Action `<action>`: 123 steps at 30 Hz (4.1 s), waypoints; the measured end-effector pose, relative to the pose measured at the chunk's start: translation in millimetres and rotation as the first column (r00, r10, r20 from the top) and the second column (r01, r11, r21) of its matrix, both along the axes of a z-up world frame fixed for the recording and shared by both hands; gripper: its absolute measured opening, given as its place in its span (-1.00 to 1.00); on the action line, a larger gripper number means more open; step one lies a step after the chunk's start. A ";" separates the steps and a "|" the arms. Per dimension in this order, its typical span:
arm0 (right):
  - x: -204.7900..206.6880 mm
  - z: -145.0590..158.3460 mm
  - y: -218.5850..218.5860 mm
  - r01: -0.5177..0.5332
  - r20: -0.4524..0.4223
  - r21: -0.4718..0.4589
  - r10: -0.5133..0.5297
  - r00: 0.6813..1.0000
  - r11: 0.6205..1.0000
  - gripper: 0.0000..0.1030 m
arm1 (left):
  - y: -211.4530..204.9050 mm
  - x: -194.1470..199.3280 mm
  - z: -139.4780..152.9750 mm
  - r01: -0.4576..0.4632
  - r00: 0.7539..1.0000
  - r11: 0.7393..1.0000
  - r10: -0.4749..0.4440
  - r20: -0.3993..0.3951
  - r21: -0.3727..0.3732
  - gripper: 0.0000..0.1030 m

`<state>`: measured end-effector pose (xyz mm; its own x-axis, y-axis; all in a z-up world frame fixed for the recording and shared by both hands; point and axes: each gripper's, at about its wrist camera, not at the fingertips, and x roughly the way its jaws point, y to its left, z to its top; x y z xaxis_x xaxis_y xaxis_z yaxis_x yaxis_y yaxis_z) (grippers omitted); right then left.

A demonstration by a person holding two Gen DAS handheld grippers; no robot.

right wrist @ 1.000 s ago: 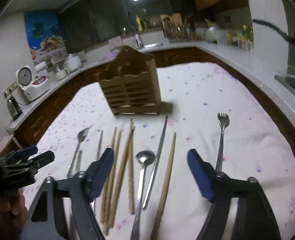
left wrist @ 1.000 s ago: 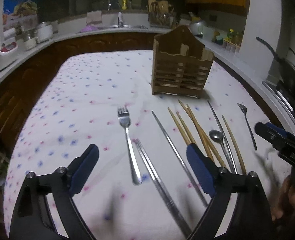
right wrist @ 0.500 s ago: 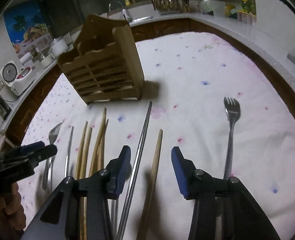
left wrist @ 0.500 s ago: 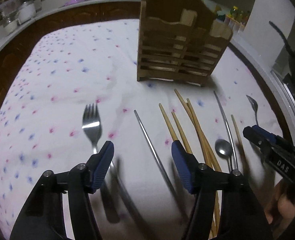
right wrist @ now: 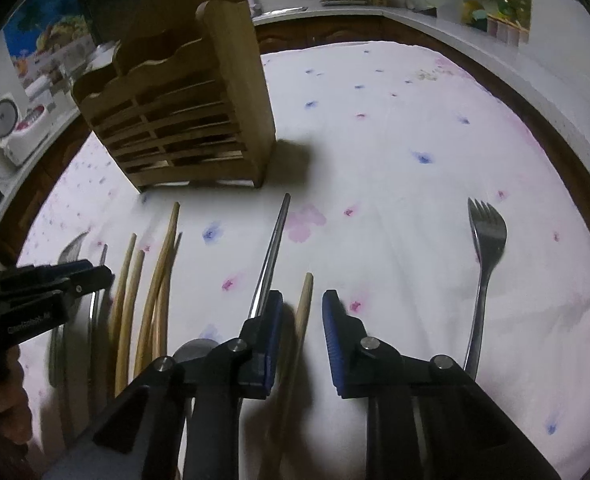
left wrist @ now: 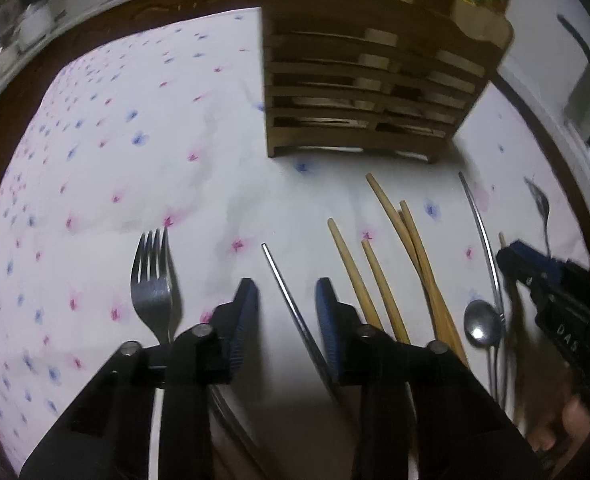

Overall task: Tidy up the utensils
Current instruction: 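Grasp a thin silver chopstick with the left tool while the right tool grasps a wooden chopstick, then lift both held chopsticks and carry them over the wooden utensil holder, then open both tools to drop the chopsticks into the wooden holder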

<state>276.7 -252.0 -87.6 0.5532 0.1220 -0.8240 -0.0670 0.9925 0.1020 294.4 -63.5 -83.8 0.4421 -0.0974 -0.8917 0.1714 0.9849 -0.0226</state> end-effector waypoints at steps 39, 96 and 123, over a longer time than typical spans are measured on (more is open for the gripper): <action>-68.9 152.6 -2.8 -0.072 0.357 0.150 0.014 0.934 0.986 -0.91 | 50.9 -106.1 155.9 0.169 0.929 0.933 -0.043 0.366 -0.319 -0.92; 106.6 149.3 -12.6 0.049 0.505 0.380 -0.252 0.825 0.924 -0.91 | 51.3 83.9 155.5 -0.011 0.811 0.923 0.234 0.536 -0.386 -0.92; 91.5 151.0 -12.5 0.009 0.448 0.363 -0.183 0.875 0.932 0.46 | 61.6 53.1 153.6 -0.053 0.815 0.939 0.237 0.530 -0.339 0.38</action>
<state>368.2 -264.5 63.4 0.8838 0.2708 -0.3815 -0.0986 0.9050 0.4138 347.5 -2.0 69.8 0.8803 -0.2077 -0.4265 0.1004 0.9603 -0.2602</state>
